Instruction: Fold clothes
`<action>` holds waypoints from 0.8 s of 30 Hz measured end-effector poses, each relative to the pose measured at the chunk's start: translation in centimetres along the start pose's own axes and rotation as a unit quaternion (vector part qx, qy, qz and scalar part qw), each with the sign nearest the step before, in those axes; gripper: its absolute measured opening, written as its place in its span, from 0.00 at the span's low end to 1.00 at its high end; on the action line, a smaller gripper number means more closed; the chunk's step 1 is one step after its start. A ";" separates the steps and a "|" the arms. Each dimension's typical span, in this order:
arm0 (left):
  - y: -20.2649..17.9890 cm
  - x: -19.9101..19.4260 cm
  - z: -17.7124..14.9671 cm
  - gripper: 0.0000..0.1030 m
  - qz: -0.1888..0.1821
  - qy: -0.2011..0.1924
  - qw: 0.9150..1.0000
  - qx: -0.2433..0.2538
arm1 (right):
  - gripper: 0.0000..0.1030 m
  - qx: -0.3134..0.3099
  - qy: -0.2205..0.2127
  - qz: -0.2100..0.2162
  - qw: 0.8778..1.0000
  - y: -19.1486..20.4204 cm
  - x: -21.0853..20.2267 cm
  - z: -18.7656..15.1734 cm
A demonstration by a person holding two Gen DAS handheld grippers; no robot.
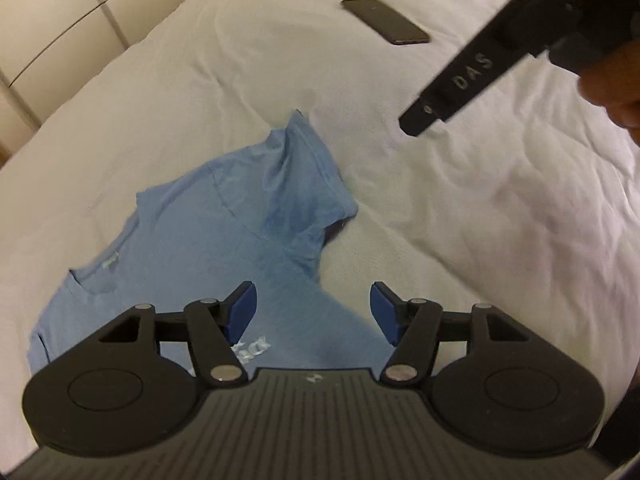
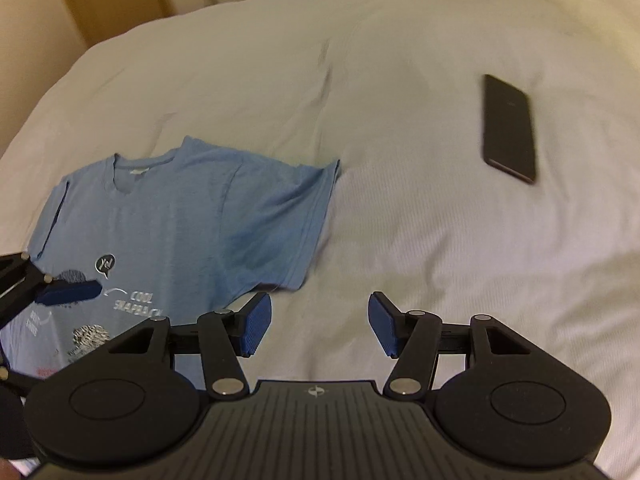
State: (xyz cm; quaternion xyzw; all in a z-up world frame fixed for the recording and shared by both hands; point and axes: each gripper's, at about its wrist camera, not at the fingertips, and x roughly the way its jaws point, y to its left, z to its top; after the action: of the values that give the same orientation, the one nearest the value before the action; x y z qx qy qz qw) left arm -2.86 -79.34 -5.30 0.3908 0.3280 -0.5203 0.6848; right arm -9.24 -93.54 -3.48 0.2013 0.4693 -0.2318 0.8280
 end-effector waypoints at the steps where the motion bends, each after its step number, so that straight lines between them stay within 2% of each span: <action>1: -0.5 0.5 0.3 0.57 0.005 0.007 1.000 -0.006 | 0.55 -0.011 0.002 0.006 1.000 -1.0 0.8 0.8; 4: -2.0 1.9 1.1 0.57 0.020 0.019 1.000 -0.015 | 0.55 -0.036 0.009 0.022 0.999 -3.1 2.5 2.5; 9: -4.3 4.9 1.6 0.54 0.055 0.003 0.995 0.078 | 0.55 -0.073 0.015 0.041 0.996 -5.1 4.8 4.8; 12: -5.7 6.7 1.8 0.54 0.076 -0.007 0.988 0.133 | 0.55 -0.092 0.019 0.054 0.994 -5.5 6.1 6.0; 15: -7.0 8.6 2.0 0.53 0.096 -0.016 0.977 0.188 | 0.55 -0.113 0.027 0.067 0.991 -5.4 7.7 7.3; 16: -7.2 9.5 2.0 0.50 0.095 -0.016 0.974 0.207 | 0.55 -0.120 0.030 0.072 0.990 -5.4 8.2 7.7; 19: -7.5 11.6 1.8 0.41 0.097 -0.016 0.967 0.236 | 0.55 -0.138 0.039 0.089 0.986 -4.9 10.0 8.8; 24: -7.8 14.8 1.6 0.36 0.101 -0.016 0.955 0.277 | 0.55 -0.155 0.053 0.109 0.980 -4.1 12.9 10.2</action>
State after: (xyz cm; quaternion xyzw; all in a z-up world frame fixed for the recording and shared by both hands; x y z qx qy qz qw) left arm -6.73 -88.65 -18.69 0.5877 0.1187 -0.5253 0.6038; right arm 1.19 -105.05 -10.25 0.1330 0.5179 -0.0534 0.8433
